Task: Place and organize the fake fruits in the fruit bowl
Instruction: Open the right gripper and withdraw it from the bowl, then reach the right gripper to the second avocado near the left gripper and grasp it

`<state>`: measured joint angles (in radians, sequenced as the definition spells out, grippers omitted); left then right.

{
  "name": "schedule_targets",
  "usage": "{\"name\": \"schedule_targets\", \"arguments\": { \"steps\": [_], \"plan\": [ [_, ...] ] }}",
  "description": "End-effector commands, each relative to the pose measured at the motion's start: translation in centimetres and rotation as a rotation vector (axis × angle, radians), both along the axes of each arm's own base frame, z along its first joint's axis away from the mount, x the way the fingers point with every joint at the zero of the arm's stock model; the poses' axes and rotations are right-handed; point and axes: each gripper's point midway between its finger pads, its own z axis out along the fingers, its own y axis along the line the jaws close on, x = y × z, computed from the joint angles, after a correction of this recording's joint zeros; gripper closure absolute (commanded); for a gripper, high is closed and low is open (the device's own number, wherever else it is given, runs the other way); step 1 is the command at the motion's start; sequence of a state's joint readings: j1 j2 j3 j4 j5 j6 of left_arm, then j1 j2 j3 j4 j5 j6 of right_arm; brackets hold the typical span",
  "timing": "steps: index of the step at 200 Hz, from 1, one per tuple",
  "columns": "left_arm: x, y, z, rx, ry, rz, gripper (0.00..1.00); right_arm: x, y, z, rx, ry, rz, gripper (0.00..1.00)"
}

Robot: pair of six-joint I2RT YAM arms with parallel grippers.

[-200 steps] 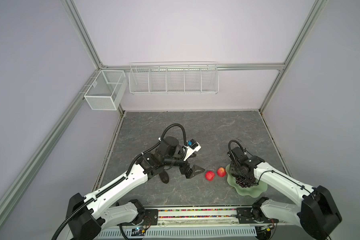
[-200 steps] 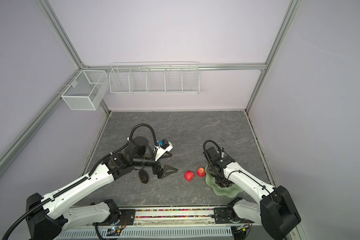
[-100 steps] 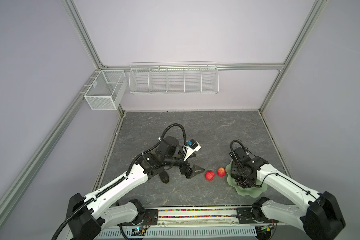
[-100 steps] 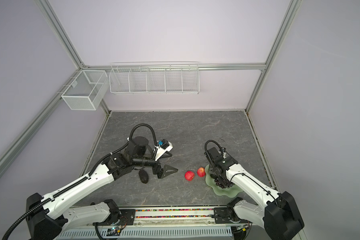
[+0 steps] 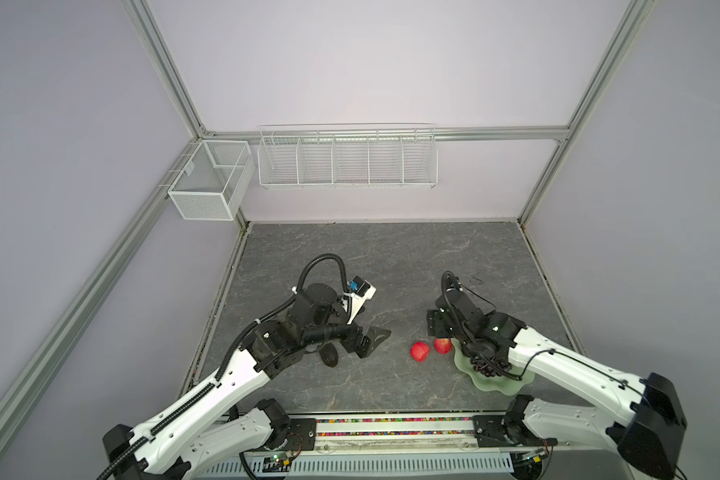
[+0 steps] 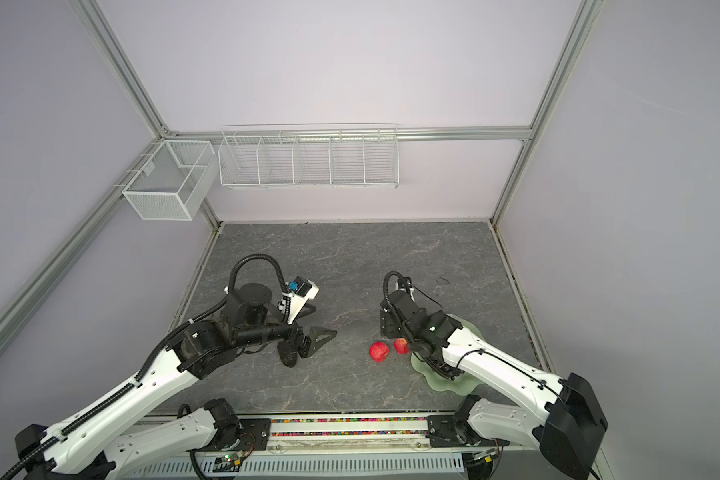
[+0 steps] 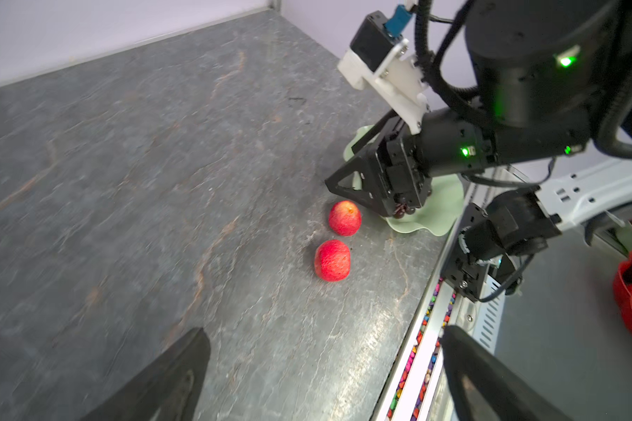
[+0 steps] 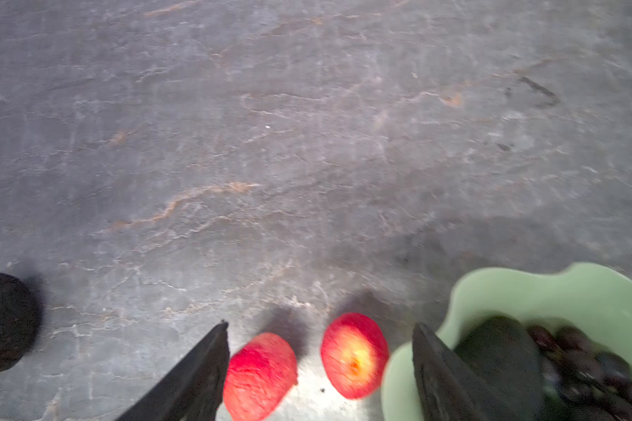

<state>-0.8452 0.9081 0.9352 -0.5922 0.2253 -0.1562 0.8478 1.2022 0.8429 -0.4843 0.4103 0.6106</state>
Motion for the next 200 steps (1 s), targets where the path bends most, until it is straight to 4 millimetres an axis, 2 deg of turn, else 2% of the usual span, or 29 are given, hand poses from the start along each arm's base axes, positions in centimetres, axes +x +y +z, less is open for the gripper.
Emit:
{"name": "schedule_targets", "arguments": {
  "steps": [1,21,34,58,82,97,123,147,200],
  "plan": [
    [0.1,5.0,-1.2,0.062,0.142,0.295,0.01,1.2,6.8,1.9,0.082,-0.097,0.160,0.19],
    [-1.1,8.6,-1.2,0.086,0.225,0.446,0.01,0.7,12.0,1.4,0.082,-0.118,0.283,0.10],
    [-2.0,10.6,-0.3,0.106,0.262,0.519,0.01,0.4,15.3,0.6,0.103,-0.107,0.354,0.05],
    [-3.6,14.6,2.2,0.120,0.262,0.621,0.01,-0.8,21.3,-0.8,0.174,-0.064,0.480,0.03],
    [-4.5,16.8,3.5,0.112,0.237,0.668,0.01,-2.1,25.5,-2.0,0.241,-0.028,0.563,0.01],
    [-4.8,17.5,3.5,0.115,0.230,0.681,0.01,-3.2,27.5,-2.8,0.253,-0.002,0.619,0.01],
    [-4.9,17.6,3.1,0.139,0.225,0.671,0.01,-4.8,29.5,-4.5,0.207,0.055,0.683,0.02],
    [-4.8,17.7,3.4,0.121,0.203,0.670,0.01,-5.6,30.3,-5.7,0.187,0.094,0.697,0.04],
    [-4.6,17.5,3.6,0.073,0.180,0.664,0.01,-6.5,29.7,-8.9,0.029,0.171,0.674,0.14]
  ]
}}
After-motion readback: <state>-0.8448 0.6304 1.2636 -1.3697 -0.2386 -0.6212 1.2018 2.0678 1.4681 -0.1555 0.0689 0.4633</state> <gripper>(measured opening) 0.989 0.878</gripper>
